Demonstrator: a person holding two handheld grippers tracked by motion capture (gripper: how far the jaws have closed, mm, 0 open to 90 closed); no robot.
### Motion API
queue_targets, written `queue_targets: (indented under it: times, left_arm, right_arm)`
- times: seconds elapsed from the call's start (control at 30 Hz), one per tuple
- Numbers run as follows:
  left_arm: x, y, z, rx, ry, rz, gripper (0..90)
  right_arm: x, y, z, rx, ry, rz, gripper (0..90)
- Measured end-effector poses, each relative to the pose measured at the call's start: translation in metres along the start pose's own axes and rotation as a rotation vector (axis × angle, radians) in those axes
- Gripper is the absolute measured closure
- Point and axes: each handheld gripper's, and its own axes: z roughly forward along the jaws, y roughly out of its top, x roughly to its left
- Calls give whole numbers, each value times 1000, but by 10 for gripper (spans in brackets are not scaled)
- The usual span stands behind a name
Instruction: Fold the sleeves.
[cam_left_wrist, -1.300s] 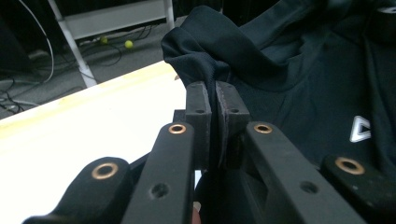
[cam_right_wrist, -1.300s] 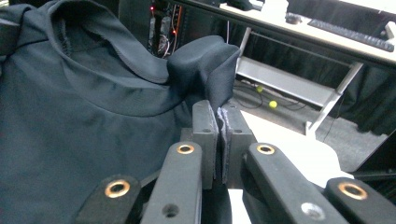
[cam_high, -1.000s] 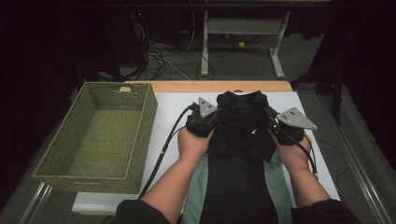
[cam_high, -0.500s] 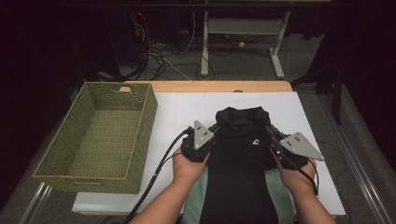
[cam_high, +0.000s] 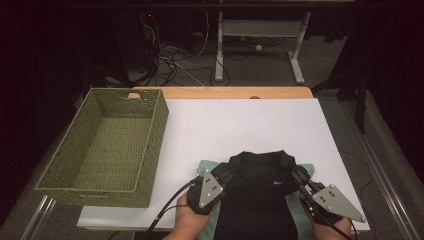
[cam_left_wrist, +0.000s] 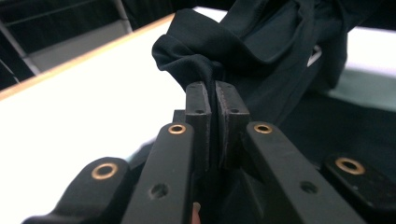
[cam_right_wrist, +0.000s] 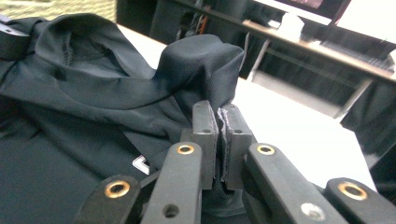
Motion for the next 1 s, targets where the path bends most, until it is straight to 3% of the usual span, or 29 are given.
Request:
queue_targets:
  times: [0.2,0.3,0.43,0.53,0.67,0.83,0.93,1.0]
  left_arm:
    - [-13,-20,-14,57,-42,40,809]
    - [-17,-32,-17,98,-74,55,805]
    - [-19,-44,-22,118,-95,38,798]
    - [-16,-51,-25,142,-115,7,724]
    - [-8,-58,-37,129,-109,-48,587]
    - [2,-61,-53,100,-66,-103,504]
    - [13,-61,-54,96,-50,-165,480]
    - [20,-58,-50,108,-65,-214,461]
  right_arm:
    - [19,-25,-24,88,61,-9,866]
    - [23,-33,-34,121,93,19,859]
    - [25,-39,-41,143,102,28,849]
    - [26,-42,-46,157,112,41,773]
    - [19,-41,-59,132,86,86,647]
    - [6,-43,-70,111,31,138,608]
    - [-3,-42,-70,105,8,157,603]
    - [-8,-41,-66,112,2,172,597]
